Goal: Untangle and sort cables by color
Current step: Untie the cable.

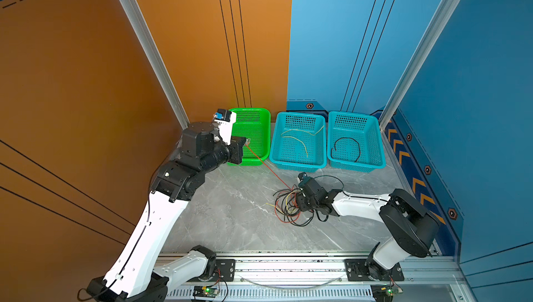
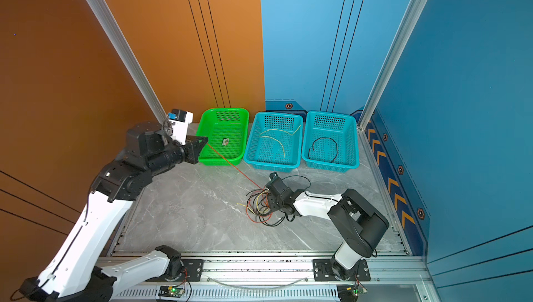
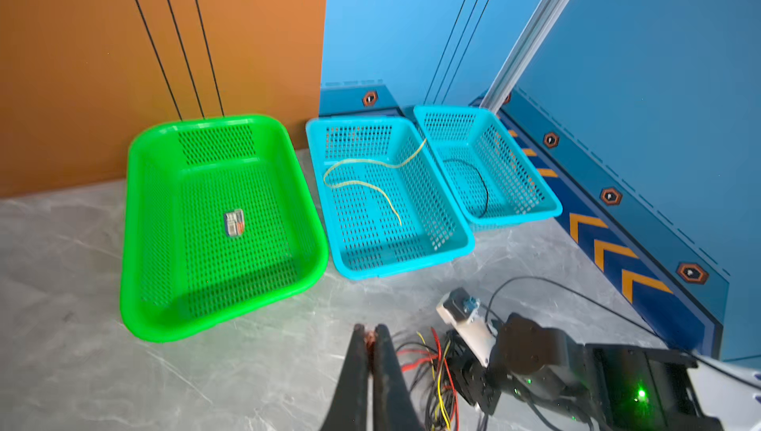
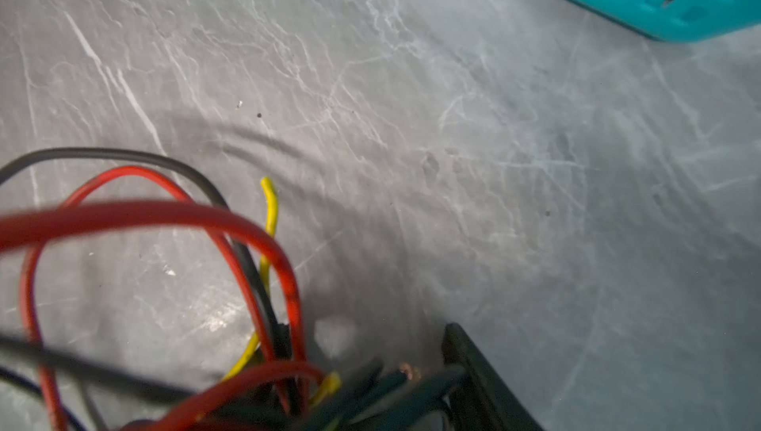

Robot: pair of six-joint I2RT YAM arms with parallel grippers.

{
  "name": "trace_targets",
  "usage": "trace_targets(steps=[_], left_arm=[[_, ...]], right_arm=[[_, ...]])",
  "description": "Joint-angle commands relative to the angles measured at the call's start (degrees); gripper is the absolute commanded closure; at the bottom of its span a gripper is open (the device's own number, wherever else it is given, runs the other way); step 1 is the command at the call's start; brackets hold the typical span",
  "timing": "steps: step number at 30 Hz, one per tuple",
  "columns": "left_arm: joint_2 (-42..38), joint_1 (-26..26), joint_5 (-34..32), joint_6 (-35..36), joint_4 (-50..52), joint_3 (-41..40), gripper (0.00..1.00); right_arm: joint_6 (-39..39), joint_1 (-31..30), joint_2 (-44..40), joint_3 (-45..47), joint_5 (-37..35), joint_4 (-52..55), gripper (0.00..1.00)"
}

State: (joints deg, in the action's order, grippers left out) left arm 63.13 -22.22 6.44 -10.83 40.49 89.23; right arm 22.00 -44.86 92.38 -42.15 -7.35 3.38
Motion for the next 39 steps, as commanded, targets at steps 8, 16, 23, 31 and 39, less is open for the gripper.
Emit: trace_targets(steps=[8, 16, 23, 31, 39], left_arm=[[2.3, 2.5, -5.7, 5.9, 0.3, 19.4, 1.00], [7.0, 3.8, -5.2, 7.6, 3.4, 33.0, 1.00], [9.7, 5.7, -6.7, 8.7, 4.2, 40.0, 1.00], [16.6, 6.7, -8.4, 10.3, 7.4, 52.7, 1.00], [17.3, 7.0, -9.7, 10.8, 6.4, 56.4, 1.00]], right_arm=[[1.0, 0.8, -0.1, 2.9, -1.1, 8.7, 0.43], [0.9, 0.5, -2.4, 3.4, -0.9, 9.2, 0.42], [0.6, 0.5, -3.7, 3.1, -0.5, 10.1, 0.40], [0.0, 0.6, -6.4, 4.7, 0.7, 8.5, 0.27], [0.7, 1.1, -5.3, 4.2, -0.9, 9.0, 0.26]])
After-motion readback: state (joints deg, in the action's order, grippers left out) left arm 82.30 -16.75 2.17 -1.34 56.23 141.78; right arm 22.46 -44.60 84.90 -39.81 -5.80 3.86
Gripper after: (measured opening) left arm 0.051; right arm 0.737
